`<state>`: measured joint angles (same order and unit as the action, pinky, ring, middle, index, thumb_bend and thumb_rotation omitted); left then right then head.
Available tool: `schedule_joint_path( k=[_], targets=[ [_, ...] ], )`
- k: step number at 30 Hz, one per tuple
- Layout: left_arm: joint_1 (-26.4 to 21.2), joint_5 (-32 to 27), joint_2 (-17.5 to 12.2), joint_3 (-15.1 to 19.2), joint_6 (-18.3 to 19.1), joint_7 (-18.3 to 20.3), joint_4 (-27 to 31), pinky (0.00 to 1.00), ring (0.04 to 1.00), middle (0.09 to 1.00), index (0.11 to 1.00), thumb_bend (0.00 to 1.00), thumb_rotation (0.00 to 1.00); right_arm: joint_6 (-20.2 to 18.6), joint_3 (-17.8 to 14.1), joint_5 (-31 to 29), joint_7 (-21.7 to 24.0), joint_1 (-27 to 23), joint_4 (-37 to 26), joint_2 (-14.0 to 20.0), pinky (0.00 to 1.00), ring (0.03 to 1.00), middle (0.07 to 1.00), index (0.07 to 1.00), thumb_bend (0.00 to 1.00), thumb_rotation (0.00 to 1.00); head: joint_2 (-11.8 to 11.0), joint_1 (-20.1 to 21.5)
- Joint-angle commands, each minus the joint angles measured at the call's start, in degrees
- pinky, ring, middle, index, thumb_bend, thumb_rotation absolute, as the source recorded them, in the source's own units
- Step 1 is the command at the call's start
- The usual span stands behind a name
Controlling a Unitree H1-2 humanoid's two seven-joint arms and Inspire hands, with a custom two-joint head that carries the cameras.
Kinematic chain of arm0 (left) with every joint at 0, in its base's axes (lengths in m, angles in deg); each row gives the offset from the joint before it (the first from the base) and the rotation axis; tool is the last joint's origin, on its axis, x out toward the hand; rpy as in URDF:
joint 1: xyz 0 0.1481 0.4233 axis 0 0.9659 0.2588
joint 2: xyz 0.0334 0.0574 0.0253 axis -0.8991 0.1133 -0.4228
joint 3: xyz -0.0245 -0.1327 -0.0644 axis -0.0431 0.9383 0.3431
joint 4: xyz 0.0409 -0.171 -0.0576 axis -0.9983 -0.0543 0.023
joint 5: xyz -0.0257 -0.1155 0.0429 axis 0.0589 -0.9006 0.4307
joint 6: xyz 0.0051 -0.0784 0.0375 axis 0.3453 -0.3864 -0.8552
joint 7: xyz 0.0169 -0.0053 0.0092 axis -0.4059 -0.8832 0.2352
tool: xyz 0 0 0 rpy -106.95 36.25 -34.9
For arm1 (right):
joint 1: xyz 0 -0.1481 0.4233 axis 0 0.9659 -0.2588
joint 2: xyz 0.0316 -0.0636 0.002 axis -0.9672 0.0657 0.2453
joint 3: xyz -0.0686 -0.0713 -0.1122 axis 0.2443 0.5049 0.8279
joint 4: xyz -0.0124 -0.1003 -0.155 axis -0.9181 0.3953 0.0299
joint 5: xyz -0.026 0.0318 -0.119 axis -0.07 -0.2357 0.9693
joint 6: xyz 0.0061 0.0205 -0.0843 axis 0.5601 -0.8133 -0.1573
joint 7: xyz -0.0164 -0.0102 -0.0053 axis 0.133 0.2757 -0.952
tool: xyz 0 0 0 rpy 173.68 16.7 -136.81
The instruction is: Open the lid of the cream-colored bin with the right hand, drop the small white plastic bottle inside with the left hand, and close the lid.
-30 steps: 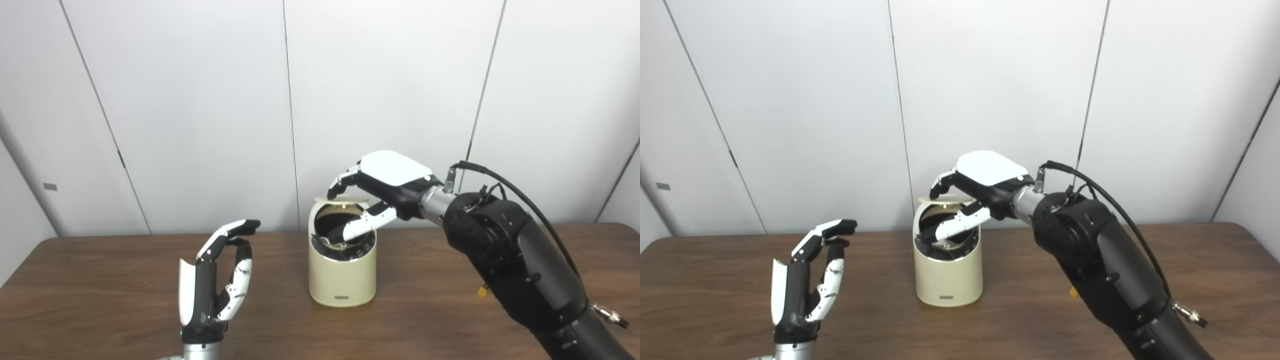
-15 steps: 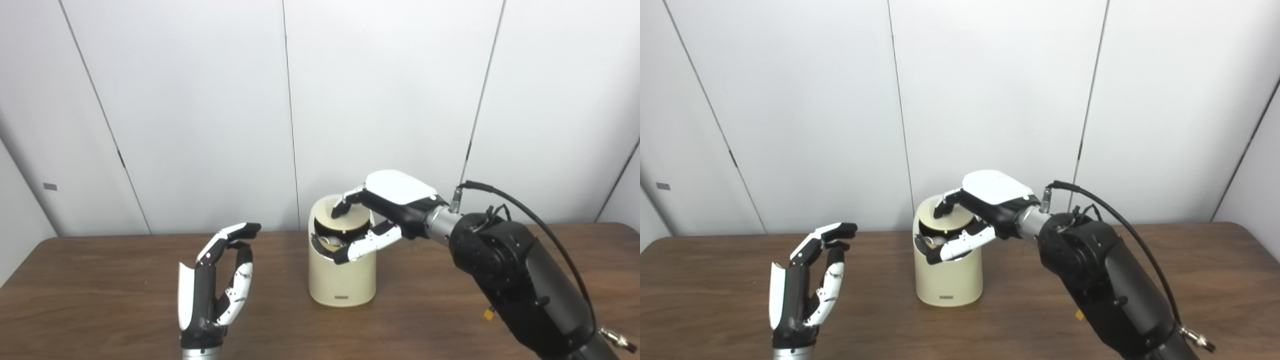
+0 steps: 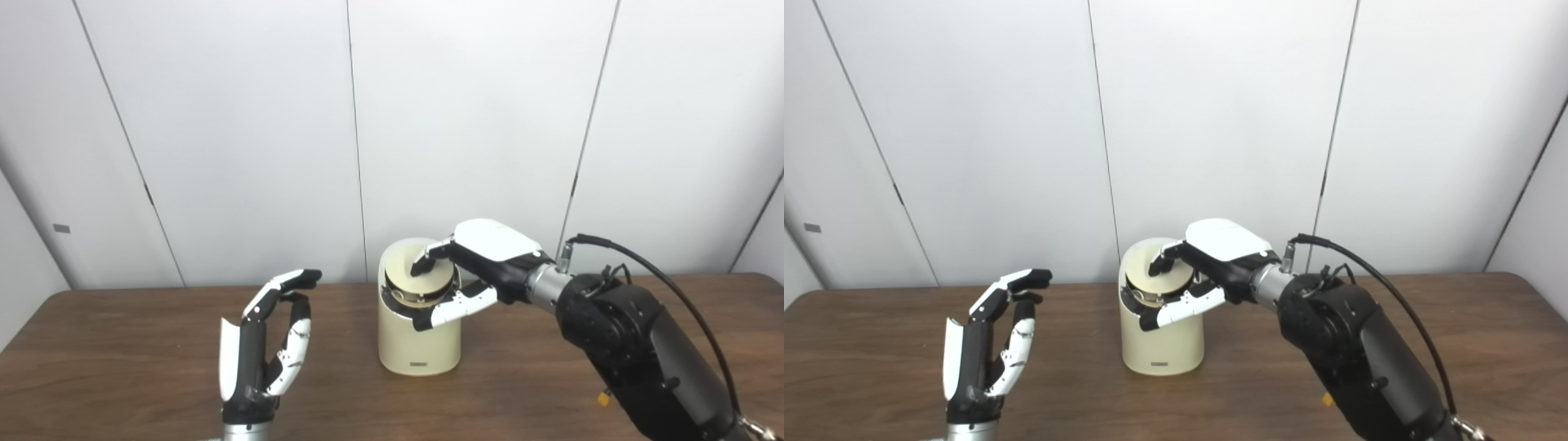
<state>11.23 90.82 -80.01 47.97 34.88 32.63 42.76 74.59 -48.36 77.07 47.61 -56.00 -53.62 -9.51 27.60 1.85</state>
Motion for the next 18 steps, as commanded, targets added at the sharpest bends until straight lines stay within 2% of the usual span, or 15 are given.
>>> schedule_joint_path(
  k=[1,11,18],
  targets=[
    [-1.20,0.86,0.08,0.61,-1.01,0.31,2.26,0.56,0.658,0.684,0.678,0.22,0.72,0.47,-0.63,0.30,-1.19,-1.19,-1.54,0.73,0.87,0.834,0.743,0.715,1.00,0.94,0.26,0.02],
    [-0.66,0.16,1.20,2.19,-1.00,2.86,3.67,0.56,0.657,0.683,0.678,0.23,0.72,1.39,0.17,0.53,-2.33,1.28,-1.78,0.46,0.89,0.839,0.738,0.709,1.00,0.95,1.22,-0.05],
    [-0.19,-1.36,2.04,3.10,-0.99,5.17,4.77,0.57,0.667,0.688,0.680,0.24,0.71,0.94,0.58,0.12,-1.50,1.94,-2.48,0.67,0.90,0.841,0.741,0.709,1.00,0.95,2.13,-0.36]
  ],
)
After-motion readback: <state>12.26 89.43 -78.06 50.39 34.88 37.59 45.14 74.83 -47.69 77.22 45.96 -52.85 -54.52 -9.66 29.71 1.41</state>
